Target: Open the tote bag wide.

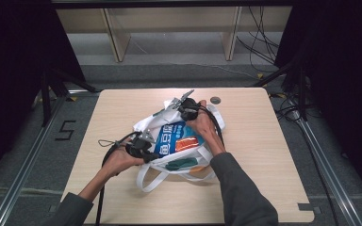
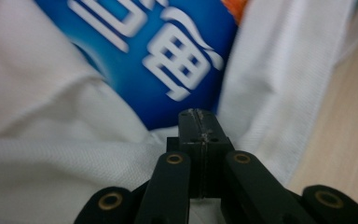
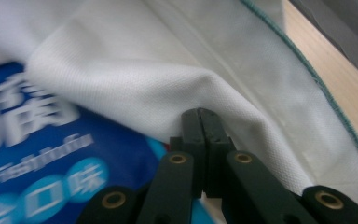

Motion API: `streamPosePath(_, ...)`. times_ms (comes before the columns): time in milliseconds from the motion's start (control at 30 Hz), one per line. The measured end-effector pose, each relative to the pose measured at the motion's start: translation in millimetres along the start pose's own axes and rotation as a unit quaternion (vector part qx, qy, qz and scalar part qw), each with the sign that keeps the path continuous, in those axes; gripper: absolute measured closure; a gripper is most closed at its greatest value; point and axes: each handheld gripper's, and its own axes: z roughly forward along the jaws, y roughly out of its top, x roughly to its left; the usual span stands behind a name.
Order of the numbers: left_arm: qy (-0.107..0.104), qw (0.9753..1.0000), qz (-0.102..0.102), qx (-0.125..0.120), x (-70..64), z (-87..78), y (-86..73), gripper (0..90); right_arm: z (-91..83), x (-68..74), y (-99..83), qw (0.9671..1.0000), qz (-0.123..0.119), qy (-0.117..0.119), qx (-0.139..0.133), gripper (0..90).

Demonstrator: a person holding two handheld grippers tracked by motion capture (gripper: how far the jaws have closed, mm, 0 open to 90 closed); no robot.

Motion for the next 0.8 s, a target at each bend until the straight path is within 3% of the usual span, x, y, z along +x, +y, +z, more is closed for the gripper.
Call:
streamPosePath(33, 0.003, 0.9997, -0.021, -0.010, -3.3, 3.0, -1.1, 89.6, 5.0, -1.9, 0.8, 1.0000, 0.004, -0.005, 0.006, 90.0)
streamPosePath(100, 0.001, 1.0000, 0.000, 0.001, -0.1, 0.4, 0.3, 89.6, 8.9, -3.2, 4.2, 0.9997, 0.011, -0.010, 0.021, 90.0)
streamPosePath(233, 0.010, 0.9996, -0.015, -0.019, 7.9, -12.4, 9.4, 85.9, -0.1, -4.4, 5.7, 0.9996, 0.017, -0.003, 0.024, 90.0)
streamPosePath(300, 0.026, 0.9973, -0.039, -0.056, 17.1, -18.6, 18.6, 83.0, -16.0, -4.1, 4.3, 0.9999, 0.013, -0.001, 0.002, 90.0)
streamPosePath(367, 0.039, 0.9953, -0.051, -0.072, 28.6, -21.7, 30.1, 83.2, -35.8, -6.6, -1.1, 0.9995, 0.009, 0.012, -0.029, 90.0)
streamPosePath(433, 0.047, 0.9933, -0.066, -0.082, 40.0, -21.6, 40.8, 82.9, -52.2, -7.3, -11.8, 0.9993, -0.004, 0.018, -0.033, 90.0)
streamPosePath(467, 0.058, 0.9918, -0.075, -0.085, 45.8, -21.0, 46.3, 82.2, -58.4, -2.8, -18.4, 0.9992, 0.004, 0.029, -0.027, 90.0)
streamPosePath(567, 0.084, 0.9884, -0.098, -0.080, 65.4, -16.1, 52.1, 82.9, -74.8, -3.1, -46.5, 0.9994, -0.031, -0.017, -0.001, 90.0)
streamPosePath(633, 0.097, 0.9855, -0.123, -0.066, 78.5, -9.0, 47.2, 84.4, -81.1, -8.5, -68.7, 0.9998, -0.007, -0.016, -0.002, 90.0)
streamPosePath(667, 0.108, 0.9832, -0.136, -0.056, 86.1, -2.4, 41.0, 85.8, -79.5, -11.9, -78.7, 0.9998, -0.001, -0.020, 0.003, 90.0)
streamPosePath(700, 0.106, 0.9816, -0.149, -0.056, 89.7, 1.6, 36.4, 87.2, -73.8, -16.6, -90.7, 0.9996, 0.003, -0.022, 0.014, 90.0)
streamPosePath(733, 0.090, 0.9775, -0.173, -0.079, 94.8, 3.5, 30.0, 88.1, -68.0, -18.8, -97.9, 0.9994, 0.008, -0.023, 0.026, 90.0)
streamPosePath(767, 0.081, 0.9769, -0.178, -0.087, 97.5, 1.9, 27.1, 88.9, -56.8, -21.2, -109.8, 0.9988, 0.016, -0.021, 0.042, 90.0)
streamPosePath(800, 0.081, 0.9777, -0.175, -0.082, 97.6, -0.1, 26.7, 88.8, -49.9, -21.5, -117.2, 0.9987, 0.030, -0.013, 0.038, 90.0)
